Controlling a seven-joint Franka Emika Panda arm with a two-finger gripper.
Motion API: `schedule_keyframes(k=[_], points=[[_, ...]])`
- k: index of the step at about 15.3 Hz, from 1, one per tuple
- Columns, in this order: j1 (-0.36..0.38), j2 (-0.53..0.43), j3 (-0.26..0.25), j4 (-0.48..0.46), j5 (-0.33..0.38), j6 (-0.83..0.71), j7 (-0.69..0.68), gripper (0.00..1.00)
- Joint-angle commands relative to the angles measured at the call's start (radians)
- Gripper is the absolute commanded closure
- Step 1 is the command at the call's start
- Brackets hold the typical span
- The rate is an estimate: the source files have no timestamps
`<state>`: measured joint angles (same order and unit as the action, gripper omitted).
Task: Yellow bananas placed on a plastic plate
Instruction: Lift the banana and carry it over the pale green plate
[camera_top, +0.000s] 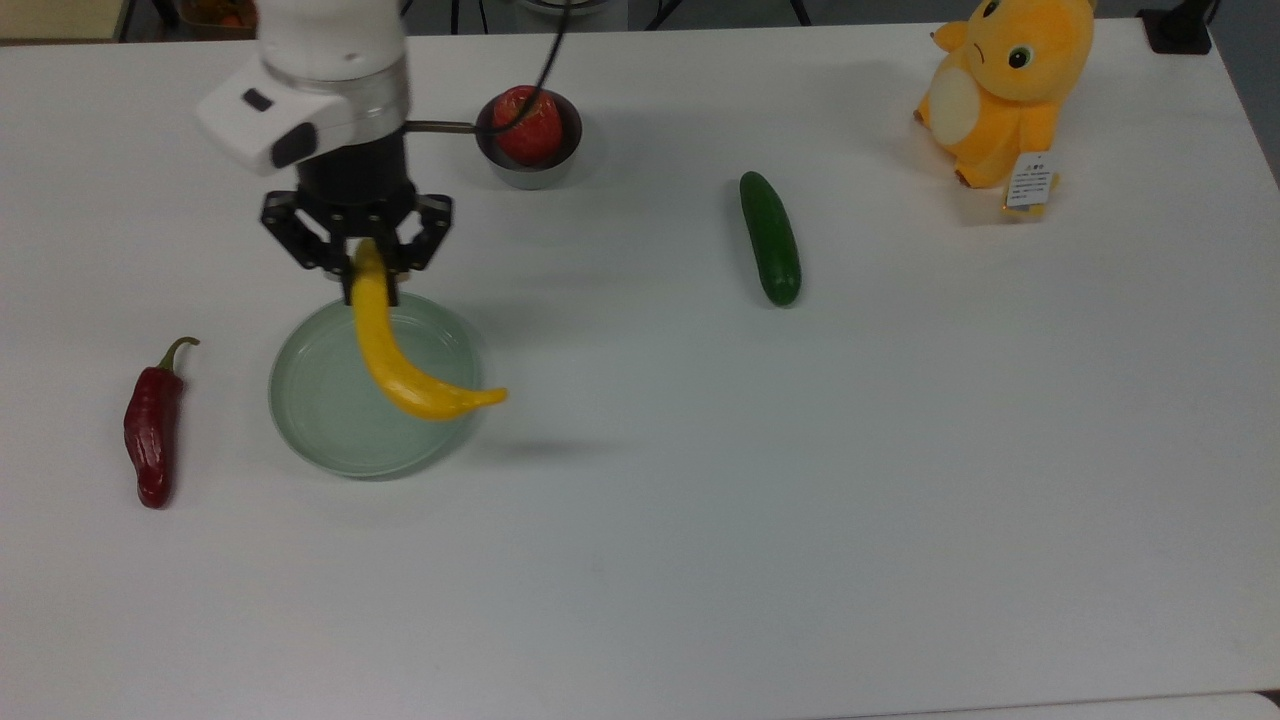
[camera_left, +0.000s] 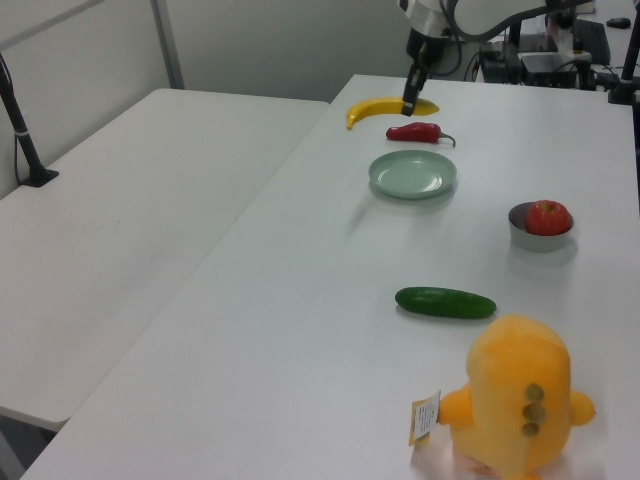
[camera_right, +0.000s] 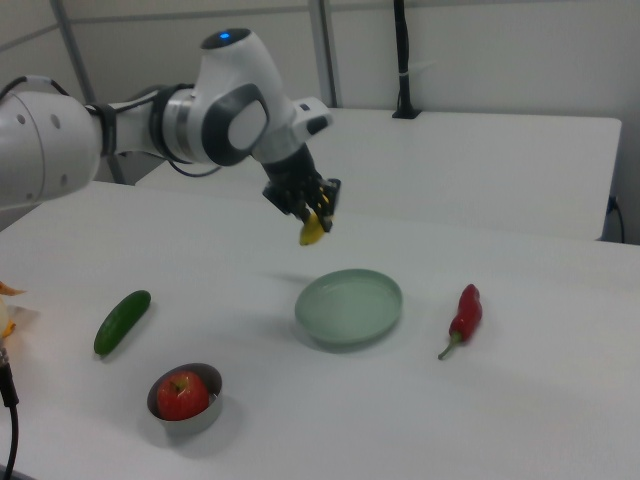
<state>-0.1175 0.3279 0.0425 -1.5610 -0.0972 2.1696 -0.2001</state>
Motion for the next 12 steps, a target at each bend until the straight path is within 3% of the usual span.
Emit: schedule_keyframes(k=[1, 5, 12], points=[[-0.062, -0.017, -0.004, -0.085, 0.019, -0.004, -0.134, 0.93], [-0.065, 0.003, -0.032, -0.134, 0.017, 0.009, -0.137, 0.94], [-0.065, 0.048, -0.052, -0.223, 0.016, 0.237, -0.114, 0.93]])
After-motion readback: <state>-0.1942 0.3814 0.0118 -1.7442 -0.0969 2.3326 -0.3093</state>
